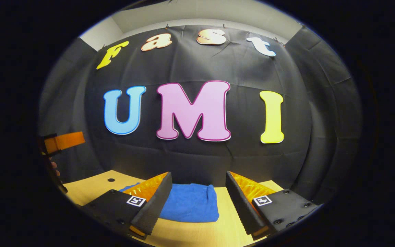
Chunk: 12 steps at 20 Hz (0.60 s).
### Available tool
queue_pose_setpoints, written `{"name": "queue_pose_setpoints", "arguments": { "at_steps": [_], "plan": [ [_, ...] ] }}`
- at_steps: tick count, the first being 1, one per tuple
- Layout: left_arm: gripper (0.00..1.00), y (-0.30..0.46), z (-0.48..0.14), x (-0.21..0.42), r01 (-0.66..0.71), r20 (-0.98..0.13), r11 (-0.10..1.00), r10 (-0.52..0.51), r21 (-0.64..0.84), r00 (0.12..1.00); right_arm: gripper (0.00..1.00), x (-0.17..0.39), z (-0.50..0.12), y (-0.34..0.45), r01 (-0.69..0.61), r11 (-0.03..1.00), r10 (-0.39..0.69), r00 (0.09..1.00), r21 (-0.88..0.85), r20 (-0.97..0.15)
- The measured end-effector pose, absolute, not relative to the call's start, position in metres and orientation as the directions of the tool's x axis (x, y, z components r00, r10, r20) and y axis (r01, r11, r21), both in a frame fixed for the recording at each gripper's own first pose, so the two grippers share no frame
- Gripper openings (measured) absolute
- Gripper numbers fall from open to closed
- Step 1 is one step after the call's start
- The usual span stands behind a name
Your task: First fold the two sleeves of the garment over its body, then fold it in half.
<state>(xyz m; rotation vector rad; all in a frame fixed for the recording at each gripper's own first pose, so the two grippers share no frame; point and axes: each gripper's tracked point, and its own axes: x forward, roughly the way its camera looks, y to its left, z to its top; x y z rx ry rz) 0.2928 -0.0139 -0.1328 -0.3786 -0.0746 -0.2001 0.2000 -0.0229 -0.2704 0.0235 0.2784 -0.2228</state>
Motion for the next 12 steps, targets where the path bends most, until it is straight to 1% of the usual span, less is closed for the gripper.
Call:
{"name": "queue_pose_setpoints", "arguments": {
  "at_steps": [1,2,3,5,6,7,8,10,12],
  "plan": [
    [0.81,0.0,-0.128,0.277,0.189,0.121,0.915,-0.155,-0.357,0.98,0.98,0.189,-0.259,-0.014,0.206,0.978,-0.202,0.94,-0.016,-0.274],
    [0.81,0.016,-0.128,0.264,0.151,0.121,0.929,-0.116,-0.337,0.986,0.94,0.181,-0.245,-0.006,0.192,0.981,-0.193,0.945,-0.029,-0.264],
    [0.81,0.032,-0.128,0.249,0.106,0.107,0.947,-0.077,-0.303,0.991,0.94,0.172,-0.23,0.001,0.179,0.983,-0.185,0.953,-0.044,-0.242],
    [0.81,0.051,-0.136,0.216,0.054,0.053,0.973,-0.043,-0.226,0.998,0.94,0.158,-0.201,0.019,0.152,0.986,-0.162,0.962,-0.063,-0.218],
    [0.81,0.052,-0.137,0.203,0.037,0.027,0.977,-0.032,-0.208,0.999,0.98,0.151,-0.191,0.027,0.14,0.988,-0.151,0.963,-0.061,-0.223],
    [0.82,0.055,-0.134,0.189,0.022,0.013,0.978,-0.019,-0.209,1.0,0.98,0.142,-0.181,0.037,0.129,0.991,-0.135,0.962,-0.044,-0.236],
    [0.82,0.059,-0.131,0.175,0.015,0.002,0.976,-0.015,-0.218,1.0,0.94,0.135,-0.171,0.049,0.113,0.993,-0.115,0.962,-0.02,-0.249],
    [0.81,0.057,-0.123,0.151,0.033,-0.006,0.973,-0.035,-0.228,0.999,0.94,0.118,-0.152,0.062,0.1,0.995,-0.097,0.962,0.002,-0.254],
    [0.81,0.059,-0.114,0.135,0.043,0.0,0.975,-0.044,-0.218,0.999,0.94,0.103,-0.136,0.069,0.083,0.996,-0.089,0.967,-0.036,-0.238]
  ]
}}
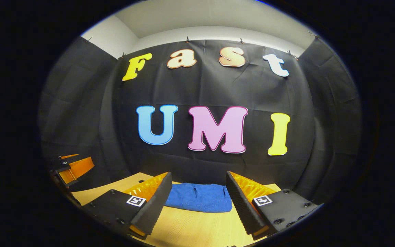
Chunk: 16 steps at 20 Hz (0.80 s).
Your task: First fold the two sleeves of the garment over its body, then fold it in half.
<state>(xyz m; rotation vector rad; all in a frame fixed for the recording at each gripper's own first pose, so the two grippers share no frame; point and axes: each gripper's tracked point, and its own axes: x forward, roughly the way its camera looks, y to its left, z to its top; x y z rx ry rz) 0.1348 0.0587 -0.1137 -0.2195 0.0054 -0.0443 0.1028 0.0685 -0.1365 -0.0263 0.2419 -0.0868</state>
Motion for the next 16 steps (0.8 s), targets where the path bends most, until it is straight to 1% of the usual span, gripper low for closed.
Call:
{"name": "queue_pose_setpoints", "arguments": {
  "at_steps": [1,2,4,5,6,7,8,9,10,11,12,13,15,16],
  "plan": [
    [0.81,0.057,-0.107,0.129,0.058,0.011,0.975,-0.057,-0.215,0.998,0.98,0.096,-0.13,0.071,0.071,0.995,-0.084,0.97,-0.065,-0.229],
    [0.8,0.052,-0.097,0.123,0.088,0.035,0.973,-0.083,-0.212,0.996,0.94,0.087,-0.124,0.073,0.058,0.995,-0.076,0.972,-0.086,-0.22],
    [0.81,0.047,-0.088,0.117,0.106,0.056,0.976,-0.097,-0.19,0.994,0.94,0.076,-0.119,0.075,0.052,0.996,-0.067,0.976,-0.076,-0.207],
    [0.81,0.047,-0.089,0.117,0.096,0.052,0.979,-0.088,-0.179,0.995,0.98,0.072,-0.117,0.074,0.05,0.997,-0.062,0.978,-0.063,-0.201],
    [0.81,0.045,-0.089,0.116,0.094,0.047,0.981,-0.087,-0.169,0.995,0.94,0.071,-0.115,0.071,0.05,0.998,-0.058,0.98,-0.047,-0.191],
    [0.81,0.04,-0.088,0.115,0.089,0.048,0.983,-0.083,-0.159,0.995,0.94,0.071,-0.114,0.068,0.049,0.998,-0.054,0.982,-0.036,-0.183],
    [0.81,0.036,-0.086,0.114,0.082,0.046,0.985,-0.075,-0.149,0.996,0.98,0.073,-0.116,0.063,0.052,0.998,-0.057,0.982,-0.031,-0.178],
    [0.83,0.033,-0.088,0.114,0.069,0.041,0.988,-0.064,-0.139,0.997,0.94,0.076,-0.12,0.057,0.049,0.999,-0.052,0.982,-0.022,-0.183],
    [0.81,0.029,-0.086,0.112,0.059,0.038,0.99,-0.055,-0.131,0.998,0.98,0.076,-0.126,0.055,0.037,0.999,-0.039,0.979,-0.015,-0.199],
    [0.81,0.025,-0.084,0.111,0.049,0.036,0.991,-0.045,-0.123,0.998,0.98,0.078,-0.132,0.052,0.022,1.0,-0.023,0.977,-0.008,-0.213],
    [0.81,0.021,-0.079,0.11,0.031,0.037,0.993,-0.027,-0.116,0.999,0.94,0.079,-0.134,0.047,0.007,1.0,-0.008,0.975,-0.004,-0.221],
    [0.81,0.018,-0.077,0.108,0.012,0.04,0.994,-0.007,-0.11,0.999,0.98,0.083,-0.134,0.039,-0.001,1.0,0.001,0.976,-0.002,-0.216],
    [0.81,0.007,-0.071,0.105,-0.015,0.03,0.996,0.018,-0.092,0.999,0.94,0.088,-0.134,0.025,-0.012,1.0,0.012,0.979,0.001,-0.204],
    [0.81,0.002,-0.067,0.102,-0.023,0.034,0.996,0.026,-0.084,0.999,0.98,0.088,-0.138,0.019,-0.015,1.0,0.018,0.978,0.013,-0.208]
  ]
}}
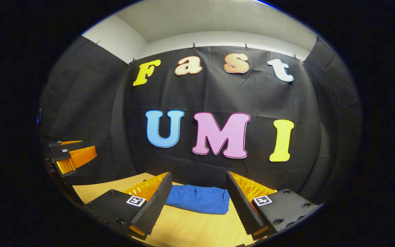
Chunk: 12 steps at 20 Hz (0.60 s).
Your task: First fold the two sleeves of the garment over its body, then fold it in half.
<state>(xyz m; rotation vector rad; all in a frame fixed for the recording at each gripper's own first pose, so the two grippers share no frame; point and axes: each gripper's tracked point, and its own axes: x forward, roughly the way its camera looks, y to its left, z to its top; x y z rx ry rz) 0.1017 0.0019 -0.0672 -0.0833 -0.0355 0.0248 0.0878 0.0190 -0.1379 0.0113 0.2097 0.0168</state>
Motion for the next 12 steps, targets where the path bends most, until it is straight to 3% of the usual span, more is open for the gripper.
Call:
{"name": "queue_pose_setpoints", "arguments": {
  "at_steps": [1,7,8,10,11,12],
  "plan": [
    [0.81,-0.004,-0.062,0.101,-0.022,0.042,0.997,0.025,-0.079,0.999,0.94,0.088,-0.14,0.014,-0.015,0.999,0.02,0.978,0.03,-0.208],
    [0.81,-0.027,-0.063,0.096,0.054,0.036,0.996,-0.052,-0.066,0.998,0.98,0.084,-0.143,-0.004,0.043,0.991,-0.016,0.977,0.123,-0.214],
    [0.81,-0.027,-0.064,0.098,0.066,0.037,0.995,-0.064,-0.071,0.997,0.93,0.082,-0.144,-0.005,0.054,0.992,-0.028,0.977,0.118,-0.214],
    [0.81,-0.023,-0.065,0.102,0.087,0.038,0.993,-0.084,-0.083,0.996,0.96,0.081,-0.142,-0.005,0.078,0.991,-0.054,0.977,0.11,-0.207],
    [0.81,-0.019,-0.066,0.104,0.097,0.039,0.992,-0.094,-0.085,0.995,0.92,0.08,-0.141,0.001,0.089,0.989,-0.064,0.977,0.117,-0.204],
    [0.81,-0.015,-0.067,0.106,0.108,0.043,0.991,-0.105,-0.082,0.994,0.96,0.08,-0.14,0.004,0.099,0.988,-0.074,0.977,0.117,-0.198]
  ]
}}
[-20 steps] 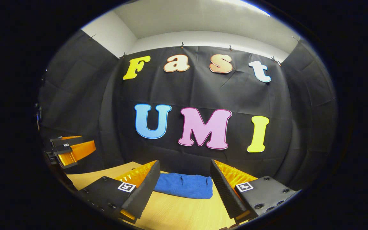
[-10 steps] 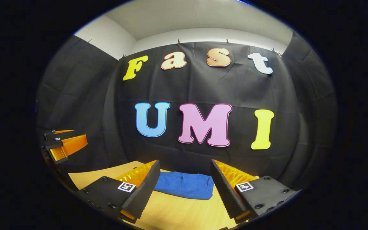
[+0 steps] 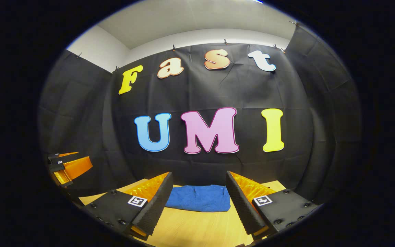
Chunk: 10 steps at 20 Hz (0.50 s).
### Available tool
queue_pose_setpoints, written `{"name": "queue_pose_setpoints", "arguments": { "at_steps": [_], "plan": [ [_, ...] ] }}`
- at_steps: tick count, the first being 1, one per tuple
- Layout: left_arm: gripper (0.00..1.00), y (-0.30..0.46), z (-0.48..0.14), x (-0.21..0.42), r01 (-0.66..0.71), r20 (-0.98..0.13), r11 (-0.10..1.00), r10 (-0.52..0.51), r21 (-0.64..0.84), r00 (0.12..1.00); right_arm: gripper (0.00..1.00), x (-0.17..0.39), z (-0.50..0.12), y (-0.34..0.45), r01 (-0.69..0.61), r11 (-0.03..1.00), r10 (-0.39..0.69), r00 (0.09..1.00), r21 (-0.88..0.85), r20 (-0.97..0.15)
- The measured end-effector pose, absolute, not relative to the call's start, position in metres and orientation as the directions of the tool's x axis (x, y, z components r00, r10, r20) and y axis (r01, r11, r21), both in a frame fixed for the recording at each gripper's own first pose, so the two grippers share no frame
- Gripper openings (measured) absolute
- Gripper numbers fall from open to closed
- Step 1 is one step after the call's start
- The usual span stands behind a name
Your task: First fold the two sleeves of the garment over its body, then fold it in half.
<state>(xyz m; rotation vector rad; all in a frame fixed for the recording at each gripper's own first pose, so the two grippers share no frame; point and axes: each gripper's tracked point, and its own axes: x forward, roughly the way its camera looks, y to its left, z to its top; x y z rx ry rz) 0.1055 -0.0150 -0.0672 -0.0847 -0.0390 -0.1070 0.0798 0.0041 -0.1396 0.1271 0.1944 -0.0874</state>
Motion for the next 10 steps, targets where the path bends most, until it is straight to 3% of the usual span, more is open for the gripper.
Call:
{"name": "queue_pose_setpoints", "arguments": {
  "at_steps": [1,2,3,5,6,7,8,10],
  "plan": [
    [0.81,-0.011,-0.067,0.109,0.125,0.048,0.989,-0.122,-0.075,0.991,0.92,0.079,-0.138,0.006,0.109,0.988,-0.087,0.978,0.113,-0.191],
    [0.81,-0.007,-0.071,0.111,0.137,0.048,0.988,-0.134,-0.07,0.99,0.96,0.08,-0.138,0.009,0.117,0.988,-0.096,0.978,0.105,-0.187],
    [0.81,-0.003,-0.074,0.113,0.144,0.046,0.987,-0.141,-0.07,0.989,0.92,0.079,-0.139,0.013,0.124,0.988,-0.105,0.976,0.092,-0.188],
    [0.81,0.003,-0.079,0.116,0.159,0.035,0.983,-0.157,-0.088,0.987,0.92,0.077,-0.141,0.021,0.131,0.988,-0.114,0.975,0.077,-0.192],
    [0.81,0.007,-0.081,0.118,0.166,0.032,0.981,-0.163,-0.1,0.986,0.96,0.076,-0.141,0.024,0.138,0.988,-0.121,0.973,0.073,-0.195],
    [0.81,0.011,-0.081,0.118,0.172,0.032,0.979,-0.169,-0.108,0.985,0.92,0.076,-0.141,0.026,0.144,0.987,-0.127,0.972,0.073,-0.197],
    [0.82,0.014,-0.081,0.119,0.176,0.035,0.978,-0.173,-0.108,0.984,0.96,0.075,-0.141,0.03,0.151,0.986,-0.134,0.971,0.072,-0.199],
    [0.81,0.022,-0.084,0.119,0.181,0.035,0.979,-0.178,-0.096,0.983,0.92,0.071,-0.144,0.035,0.162,0.985,-0.146,0.967,0.061,-0.21]
  ]
}}
